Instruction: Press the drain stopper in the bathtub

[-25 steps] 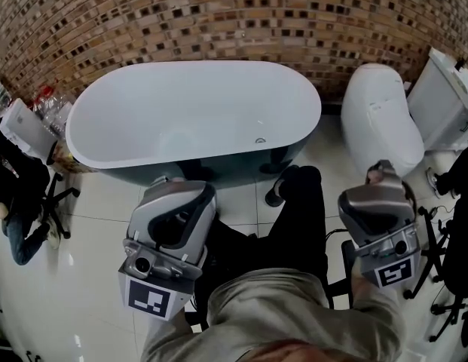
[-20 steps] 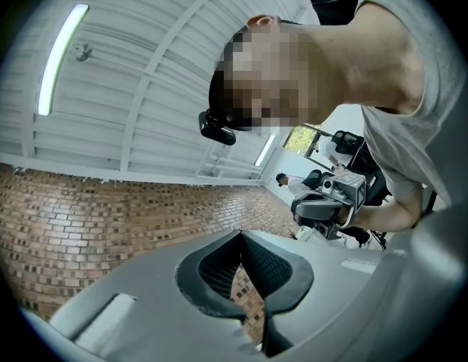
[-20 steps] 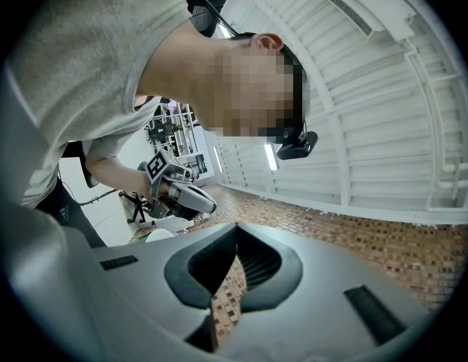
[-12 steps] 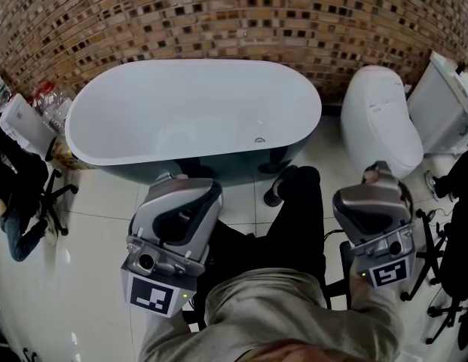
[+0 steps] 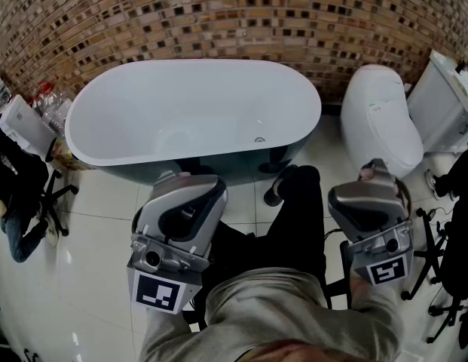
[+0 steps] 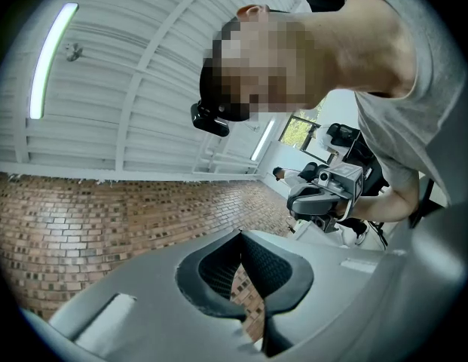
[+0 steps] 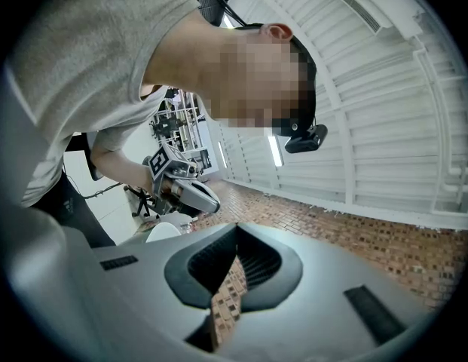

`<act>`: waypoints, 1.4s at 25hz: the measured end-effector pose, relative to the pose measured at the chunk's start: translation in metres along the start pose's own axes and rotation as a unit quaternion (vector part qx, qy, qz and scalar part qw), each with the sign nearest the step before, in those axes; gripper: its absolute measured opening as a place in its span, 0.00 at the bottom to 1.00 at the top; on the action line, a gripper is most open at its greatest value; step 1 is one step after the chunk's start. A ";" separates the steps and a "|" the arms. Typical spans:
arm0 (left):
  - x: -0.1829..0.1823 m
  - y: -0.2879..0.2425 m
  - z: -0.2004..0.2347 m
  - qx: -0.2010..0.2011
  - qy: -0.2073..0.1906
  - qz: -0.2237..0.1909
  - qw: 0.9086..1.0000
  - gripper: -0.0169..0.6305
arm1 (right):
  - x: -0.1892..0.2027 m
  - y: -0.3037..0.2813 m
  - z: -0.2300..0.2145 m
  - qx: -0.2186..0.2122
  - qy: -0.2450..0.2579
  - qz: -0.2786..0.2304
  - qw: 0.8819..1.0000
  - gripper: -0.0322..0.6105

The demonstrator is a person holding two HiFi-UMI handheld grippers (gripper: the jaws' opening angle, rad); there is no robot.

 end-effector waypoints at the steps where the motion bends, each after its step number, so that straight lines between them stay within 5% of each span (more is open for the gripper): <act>1: 0.001 -0.001 -0.001 0.000 -0.004 0.002 1.000 0.03 | 0.001 0.000 0.001 -0.002 0.001 0.002 1.000 0.05; 35: 0.009 -0.008 -0.012 0.006 -0.054 0.026 0.998 0.03 | 0.018 -0.012 0.021 -0.051 0.041 0.049 0.997 0.05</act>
Point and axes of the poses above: the fingertips, and each gripper's own axes: y backward along the fingers, z to its left, x out of its underside, the point moved 6 cm from there along y, backward along the fingers, and after that the axes turned 1 degree about y, right-handed, at the moved point
